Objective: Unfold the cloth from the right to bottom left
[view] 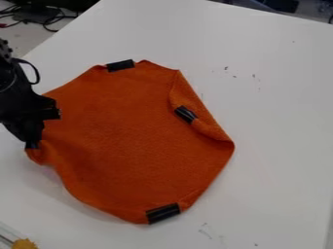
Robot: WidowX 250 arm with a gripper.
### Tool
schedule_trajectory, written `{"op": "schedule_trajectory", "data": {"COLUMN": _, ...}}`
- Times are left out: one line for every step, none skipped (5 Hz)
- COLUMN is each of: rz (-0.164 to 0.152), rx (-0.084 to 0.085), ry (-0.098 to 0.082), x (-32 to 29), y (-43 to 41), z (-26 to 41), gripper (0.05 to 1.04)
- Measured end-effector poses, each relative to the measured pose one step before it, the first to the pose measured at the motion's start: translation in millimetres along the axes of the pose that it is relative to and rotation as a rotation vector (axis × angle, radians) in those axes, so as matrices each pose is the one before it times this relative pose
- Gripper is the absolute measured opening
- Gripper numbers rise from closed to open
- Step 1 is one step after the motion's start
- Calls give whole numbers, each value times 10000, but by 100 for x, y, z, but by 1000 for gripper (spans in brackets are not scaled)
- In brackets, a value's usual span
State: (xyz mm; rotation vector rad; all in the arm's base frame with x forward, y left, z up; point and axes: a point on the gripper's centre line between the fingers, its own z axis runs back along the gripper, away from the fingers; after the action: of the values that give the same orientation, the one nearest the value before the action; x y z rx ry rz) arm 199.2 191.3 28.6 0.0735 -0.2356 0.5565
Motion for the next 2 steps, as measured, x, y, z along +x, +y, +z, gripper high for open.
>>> {"op": "schedule_trajectory", "data": {"rz": -321, "rx": 23, "ry": 154, "x": 971, "y": 337, "z": -260, "gripper": 590}}
{"op": "schedule_trajectory", "data": {"rz": -267, "rx": 242, "ry": 325, "x": 883, "y": 141, "z": 854, "gripper": 894}}
